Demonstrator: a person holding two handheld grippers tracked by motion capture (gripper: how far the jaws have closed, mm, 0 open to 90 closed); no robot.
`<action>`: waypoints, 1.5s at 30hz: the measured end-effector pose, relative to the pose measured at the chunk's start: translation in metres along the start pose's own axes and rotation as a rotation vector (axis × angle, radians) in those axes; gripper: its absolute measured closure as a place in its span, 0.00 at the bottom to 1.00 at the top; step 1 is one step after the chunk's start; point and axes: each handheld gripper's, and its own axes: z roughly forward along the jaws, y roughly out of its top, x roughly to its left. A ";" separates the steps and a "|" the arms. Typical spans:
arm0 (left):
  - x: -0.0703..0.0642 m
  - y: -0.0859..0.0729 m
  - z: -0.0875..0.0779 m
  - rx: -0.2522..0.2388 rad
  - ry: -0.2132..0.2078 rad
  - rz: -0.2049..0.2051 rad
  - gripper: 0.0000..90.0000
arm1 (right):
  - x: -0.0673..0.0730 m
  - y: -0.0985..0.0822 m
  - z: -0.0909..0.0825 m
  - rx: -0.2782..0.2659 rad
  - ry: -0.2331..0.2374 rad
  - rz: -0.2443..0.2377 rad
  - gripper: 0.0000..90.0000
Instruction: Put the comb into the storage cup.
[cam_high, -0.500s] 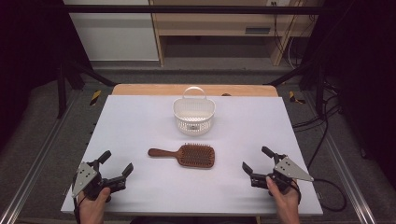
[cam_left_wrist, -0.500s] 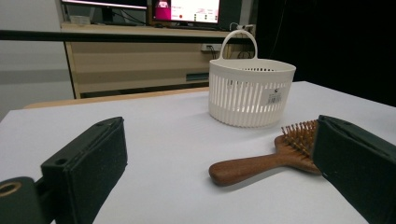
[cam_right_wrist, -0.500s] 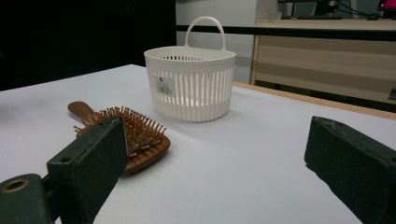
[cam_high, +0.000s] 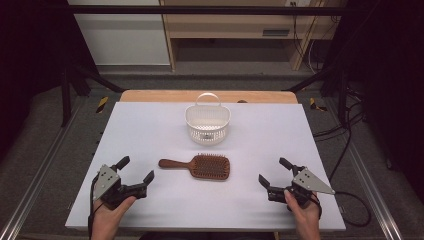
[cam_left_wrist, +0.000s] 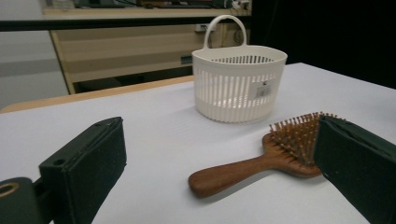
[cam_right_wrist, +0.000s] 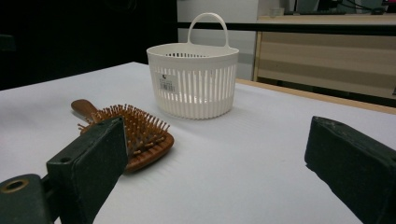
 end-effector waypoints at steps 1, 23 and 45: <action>-0.001 0.003 0.004 0.010 -0.007 0.004 0.03 | 0.000 0.000 0.000 0.000 0.000 0.000 0.07; -0.001 0.013 0.070 0.187 -0.077 -0.010 0.29 | 0.002 0.000 0.001 0.006 0.011 -0.002 0.07; -0.008 0.018 0.109 0.432 -0.091 0.061 1.00 | 0.015 0.001 0.004 0.030 0.037 -0.048 0.07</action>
